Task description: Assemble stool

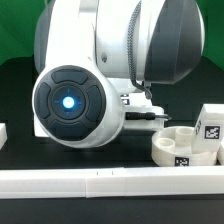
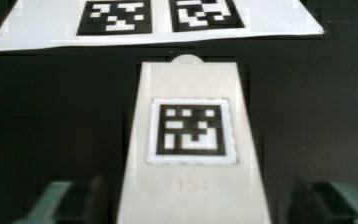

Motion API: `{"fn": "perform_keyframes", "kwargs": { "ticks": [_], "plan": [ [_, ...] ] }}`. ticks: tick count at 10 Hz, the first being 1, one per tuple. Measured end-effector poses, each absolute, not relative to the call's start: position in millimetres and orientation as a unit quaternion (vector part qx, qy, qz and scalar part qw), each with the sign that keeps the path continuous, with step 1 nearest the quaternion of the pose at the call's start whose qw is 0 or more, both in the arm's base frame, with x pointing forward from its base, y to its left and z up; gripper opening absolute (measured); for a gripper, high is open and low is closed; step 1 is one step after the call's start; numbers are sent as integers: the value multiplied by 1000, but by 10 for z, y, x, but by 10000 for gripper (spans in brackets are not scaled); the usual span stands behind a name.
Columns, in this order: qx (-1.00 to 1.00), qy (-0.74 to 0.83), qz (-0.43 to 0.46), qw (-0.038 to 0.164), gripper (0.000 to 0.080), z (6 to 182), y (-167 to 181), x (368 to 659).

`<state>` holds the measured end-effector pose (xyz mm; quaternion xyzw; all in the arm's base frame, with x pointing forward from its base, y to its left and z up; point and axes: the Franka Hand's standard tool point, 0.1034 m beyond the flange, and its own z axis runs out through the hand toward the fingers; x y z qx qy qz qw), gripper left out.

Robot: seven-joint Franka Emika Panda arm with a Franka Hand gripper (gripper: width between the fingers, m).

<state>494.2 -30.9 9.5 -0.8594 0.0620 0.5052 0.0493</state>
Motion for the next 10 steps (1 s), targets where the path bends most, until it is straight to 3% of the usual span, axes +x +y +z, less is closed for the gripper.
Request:
{"fn": "perform_keyframes", "kwargs": {
  "ticks": [1,2,5,8,10],
  "plan": [
    [-859,63,505,50,389,94,-317,4941],
    [-859,64,505,50,335,94,-324,4941],
    [-860,67,503,47,335,151,-304,4974],
    [-859,82,504,42,337,627,-213,5090],
    [-862,82,498,42,337,647,-220,5118]
  ]
}}
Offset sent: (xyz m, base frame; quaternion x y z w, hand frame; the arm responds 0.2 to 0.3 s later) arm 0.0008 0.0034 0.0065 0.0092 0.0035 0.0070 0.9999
